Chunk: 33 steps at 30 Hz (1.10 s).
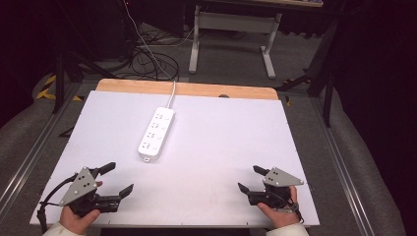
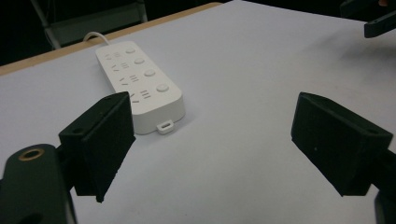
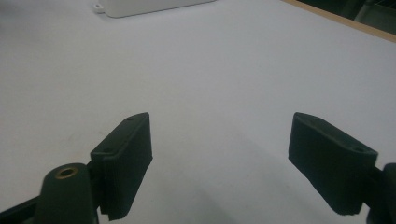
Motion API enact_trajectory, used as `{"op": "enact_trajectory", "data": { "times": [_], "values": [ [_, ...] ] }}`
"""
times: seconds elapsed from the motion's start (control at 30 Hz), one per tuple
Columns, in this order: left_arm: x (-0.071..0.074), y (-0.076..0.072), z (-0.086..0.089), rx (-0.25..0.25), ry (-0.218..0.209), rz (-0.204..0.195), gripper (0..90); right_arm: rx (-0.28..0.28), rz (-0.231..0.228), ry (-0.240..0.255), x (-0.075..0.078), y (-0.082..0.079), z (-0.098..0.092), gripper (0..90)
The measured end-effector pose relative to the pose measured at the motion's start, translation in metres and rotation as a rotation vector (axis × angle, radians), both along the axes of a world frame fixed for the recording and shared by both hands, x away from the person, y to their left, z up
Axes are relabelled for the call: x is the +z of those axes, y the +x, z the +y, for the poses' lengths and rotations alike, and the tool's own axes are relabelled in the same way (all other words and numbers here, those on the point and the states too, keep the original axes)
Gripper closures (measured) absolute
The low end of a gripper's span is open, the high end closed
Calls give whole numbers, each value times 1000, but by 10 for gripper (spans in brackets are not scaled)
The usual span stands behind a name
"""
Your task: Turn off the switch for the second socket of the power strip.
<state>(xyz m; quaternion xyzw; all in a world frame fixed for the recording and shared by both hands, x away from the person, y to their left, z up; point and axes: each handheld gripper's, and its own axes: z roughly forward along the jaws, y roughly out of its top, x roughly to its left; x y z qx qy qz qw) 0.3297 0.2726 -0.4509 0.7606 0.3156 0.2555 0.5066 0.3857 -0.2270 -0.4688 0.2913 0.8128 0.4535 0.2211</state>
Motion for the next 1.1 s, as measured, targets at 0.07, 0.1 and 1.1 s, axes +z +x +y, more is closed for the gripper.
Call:
{"op": "enact_trajectory", "data": {
  "times": [0.07, 0.1, 1.1],
  "values": [
    [1, 0, -1, 0, 2, 9, 120, 1, -1, 1, 0, -1, 0, 224],
    [1, -1, -1, 3, 7, 9, 120, 3, -3, 1, 0, -1, 0, 223],
    [19, 0, 0, -7, 30, 64, 324, 22, 3, 8, -1, -2, 2, 247]
  ]
}}
